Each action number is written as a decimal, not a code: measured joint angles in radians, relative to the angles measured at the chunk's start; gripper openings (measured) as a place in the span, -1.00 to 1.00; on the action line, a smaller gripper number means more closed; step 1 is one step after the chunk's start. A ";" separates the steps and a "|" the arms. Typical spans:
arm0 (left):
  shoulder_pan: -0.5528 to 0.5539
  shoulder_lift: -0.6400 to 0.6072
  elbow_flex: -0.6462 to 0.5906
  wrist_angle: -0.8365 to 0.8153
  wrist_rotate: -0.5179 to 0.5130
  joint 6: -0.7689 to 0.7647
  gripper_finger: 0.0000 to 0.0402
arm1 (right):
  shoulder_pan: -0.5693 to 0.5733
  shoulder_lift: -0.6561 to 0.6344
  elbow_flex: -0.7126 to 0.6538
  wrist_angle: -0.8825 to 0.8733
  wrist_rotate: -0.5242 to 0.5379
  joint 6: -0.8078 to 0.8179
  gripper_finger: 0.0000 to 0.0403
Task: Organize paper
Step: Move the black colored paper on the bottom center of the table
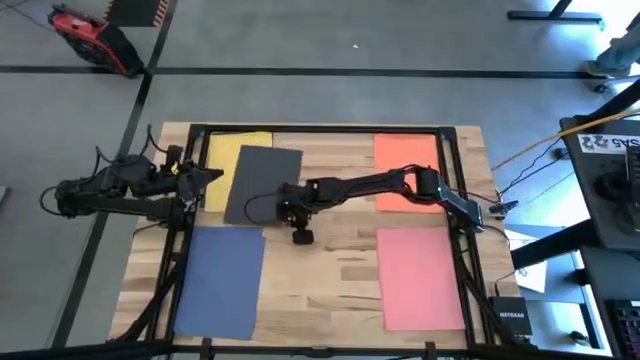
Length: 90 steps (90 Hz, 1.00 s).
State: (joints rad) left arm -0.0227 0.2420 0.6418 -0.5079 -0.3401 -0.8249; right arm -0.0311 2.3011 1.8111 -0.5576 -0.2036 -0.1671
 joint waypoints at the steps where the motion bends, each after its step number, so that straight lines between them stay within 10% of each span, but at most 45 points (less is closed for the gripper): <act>1: 0.000 -0.001 0.000 0.002 0.000 0.000 -1.00 | 0.001 -0.005 0.000 -0.010 -0.005 0.002 -1.00; 90: 0.000 -0.020 0.020 0.016 0.000 -0.059 -1.00 | 0.443 -0.139 -0.048 -0.491 -0.234 0.106 -1.00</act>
State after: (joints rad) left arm -0.0223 0.2218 0.6621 -0.4919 -0.3401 -0.8837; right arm 0.4116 2.1620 1.7631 -1.0481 -0.4381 -0.0612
